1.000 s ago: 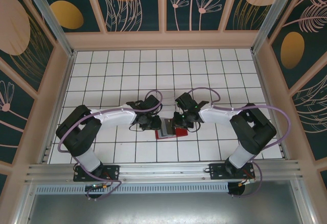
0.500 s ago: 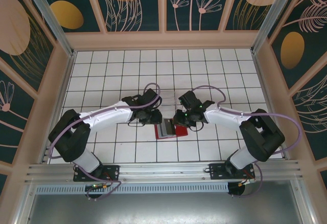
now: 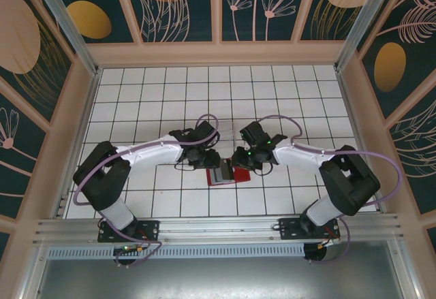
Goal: Take the credit cards out of the card holder
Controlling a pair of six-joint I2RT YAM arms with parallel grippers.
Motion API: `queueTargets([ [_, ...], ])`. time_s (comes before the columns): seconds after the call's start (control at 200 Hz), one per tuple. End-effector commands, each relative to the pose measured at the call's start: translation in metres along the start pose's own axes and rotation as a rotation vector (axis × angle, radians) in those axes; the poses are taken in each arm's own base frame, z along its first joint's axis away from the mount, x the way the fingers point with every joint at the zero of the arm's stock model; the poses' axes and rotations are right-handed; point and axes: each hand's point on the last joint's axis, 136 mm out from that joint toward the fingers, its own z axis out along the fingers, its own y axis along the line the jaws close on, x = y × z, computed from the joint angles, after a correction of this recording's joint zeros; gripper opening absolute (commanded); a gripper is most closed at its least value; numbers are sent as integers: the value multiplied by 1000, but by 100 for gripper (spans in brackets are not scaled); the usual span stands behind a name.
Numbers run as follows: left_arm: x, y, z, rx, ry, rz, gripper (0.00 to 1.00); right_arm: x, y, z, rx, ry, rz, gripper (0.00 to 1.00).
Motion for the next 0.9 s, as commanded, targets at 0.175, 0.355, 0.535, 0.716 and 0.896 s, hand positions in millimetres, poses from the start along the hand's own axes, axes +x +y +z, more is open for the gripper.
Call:
queueTargets([
  [0.175,21,22,28,-52,69,-19,40,2,4,4,-71,14,-17,31],
  [0.355,28,34,34,-89,83,-21,38,4,5,10,-126,37,-33,33],
  [0.535,34,42,37,-109,98,-28,36,9,2,13,-203,52,-40,33],
  [0.716,38,47,38,-121,108,-33,35,18,1,17,-269,82,-44,32],
  [0.896,40,47,40,-122,120,-31,35,23,2,22,-305,110,-45,32],
])
